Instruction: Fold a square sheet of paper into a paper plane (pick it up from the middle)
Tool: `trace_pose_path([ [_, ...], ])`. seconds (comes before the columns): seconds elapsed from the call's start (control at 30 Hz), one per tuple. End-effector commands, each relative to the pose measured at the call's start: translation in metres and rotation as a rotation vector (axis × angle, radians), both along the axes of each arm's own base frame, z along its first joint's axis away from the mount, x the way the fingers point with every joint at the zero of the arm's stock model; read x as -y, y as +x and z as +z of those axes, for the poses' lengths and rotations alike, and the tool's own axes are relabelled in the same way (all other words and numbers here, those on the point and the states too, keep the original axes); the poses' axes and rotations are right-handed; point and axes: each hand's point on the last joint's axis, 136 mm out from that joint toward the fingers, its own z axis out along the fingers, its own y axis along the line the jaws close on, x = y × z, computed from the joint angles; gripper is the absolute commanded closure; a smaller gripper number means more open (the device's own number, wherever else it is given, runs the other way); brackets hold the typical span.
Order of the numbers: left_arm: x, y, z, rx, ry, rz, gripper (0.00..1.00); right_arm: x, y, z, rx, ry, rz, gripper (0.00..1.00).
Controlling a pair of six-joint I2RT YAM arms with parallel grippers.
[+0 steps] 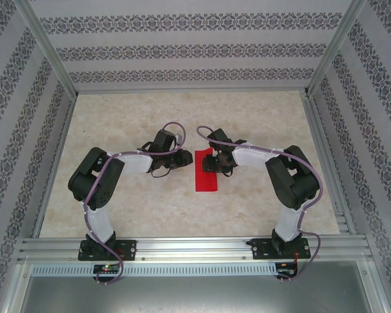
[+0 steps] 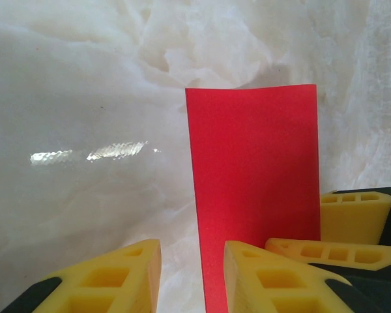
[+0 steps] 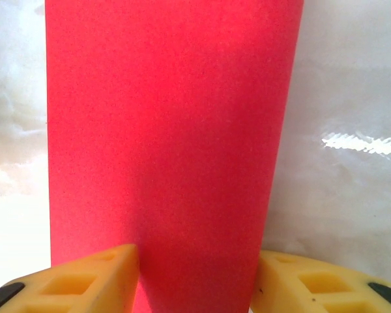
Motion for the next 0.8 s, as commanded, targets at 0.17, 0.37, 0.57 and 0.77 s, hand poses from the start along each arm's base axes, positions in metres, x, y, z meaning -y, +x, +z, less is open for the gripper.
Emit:
trace_pose_path([
  [0.17,0.011,0.003,0.004,0.014,-0.013,-0.027,0.68,0.042,-0.038,-0.076,-0.163,-0.197,-0.004,0.50],
  [0.37,0.016,0.002,0.006,0.014,-0.030,-0.044,0.69,0.043,-0.039,-0.078,-0.169,-0.203,-0.010,0.49],
  [0.57,0.027,0.000,0.006,0.000,-0.066,-0.085,0.76,0.044,-0.040,-0.079,-0.174,-0.206,-0.011,0.49],
  [0.77,0.040,-0.003,0.006,-0.017,-0.095,-0.132,0.84,0.045,-0.041,-0.081,-0.178,-0.210,-0.010,0.49],
])
